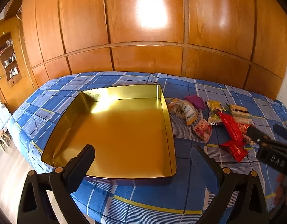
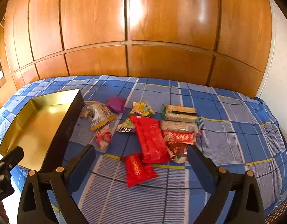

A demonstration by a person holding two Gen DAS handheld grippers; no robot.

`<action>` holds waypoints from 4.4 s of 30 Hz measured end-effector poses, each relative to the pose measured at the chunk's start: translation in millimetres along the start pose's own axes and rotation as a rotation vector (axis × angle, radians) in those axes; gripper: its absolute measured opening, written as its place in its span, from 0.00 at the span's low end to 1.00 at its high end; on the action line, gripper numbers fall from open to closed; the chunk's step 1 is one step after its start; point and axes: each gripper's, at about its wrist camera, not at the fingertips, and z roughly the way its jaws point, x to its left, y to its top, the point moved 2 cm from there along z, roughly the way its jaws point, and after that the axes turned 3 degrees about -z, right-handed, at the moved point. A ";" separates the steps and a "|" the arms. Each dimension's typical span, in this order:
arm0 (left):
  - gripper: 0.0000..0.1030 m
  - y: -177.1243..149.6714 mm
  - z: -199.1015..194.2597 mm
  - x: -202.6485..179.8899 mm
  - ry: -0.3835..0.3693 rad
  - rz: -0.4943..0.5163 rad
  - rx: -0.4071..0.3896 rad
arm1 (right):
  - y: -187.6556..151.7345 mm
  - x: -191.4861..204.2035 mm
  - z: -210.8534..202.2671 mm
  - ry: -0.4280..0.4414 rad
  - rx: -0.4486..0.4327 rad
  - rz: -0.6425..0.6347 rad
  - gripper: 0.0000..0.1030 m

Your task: Organize snacks

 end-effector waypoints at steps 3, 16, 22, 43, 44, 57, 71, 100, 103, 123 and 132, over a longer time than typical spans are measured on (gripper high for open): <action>1.00 -0.3 1.0 -4.4 -0.004 0.018 0.004 | 3.9 -12.0 1.5 -0.007 0.002 0.009 0.97; 1.00 -1.0 10.5 -27.9 -0.056 0.096 0.044 | 45.5 -93.1 17.3 0.003 0.040 -0.021 0.97; 1.00 0.4 23.6 -45.7 -0.213 0.099 0.132 | 55.6 -159.3 53.0 -0.015 0.119 -0.044 0.97; 0.70 94.2 189.6 -107.8 -0.274 -0.111 0.568 | 49.9 -192.6 71.9 0.064 0.157 0.074 0.93; 0.73 96.2 201.6 -110.3 -0.235 -0.122 0.582 | 50.0 -190.7 70.6 0.069 0.154 0.067 0.93; 0.49 88.7 224.1 -142.5 -0.158 0.098 0.554 | 54.6 -176.6 62.0 0.099 0.117 0.014 0.93; 0.29 56.7 171.8 -132.8 -0.337 0.251 0.456 | 46.2 -171.2 71.3 0.079 0.167 -0.027 0.89; 0.31 123.8 109.5 -32.6 -0.415 -0.033 0.212 | 36.1 -137.8 71.5 0.212 0.241 -0.074 0.50; 0.31 126.1 117.6 4.2 -0.347 -0.080 0.214 | 33.3 -94.7 60.8 0.336 0.243 -0.128 0.47; 0.47 98.9 172.5 41.5 -0.243 -0.200 0.298 | 24.1 75.5 121.9 0.387 0.365 -0.431 0.32; 0.53 46.5 112.3 54.6 -0.165 -0.179 0.260 | 23.7 71.0 125.1 0.391 0.360 -0.392 0.32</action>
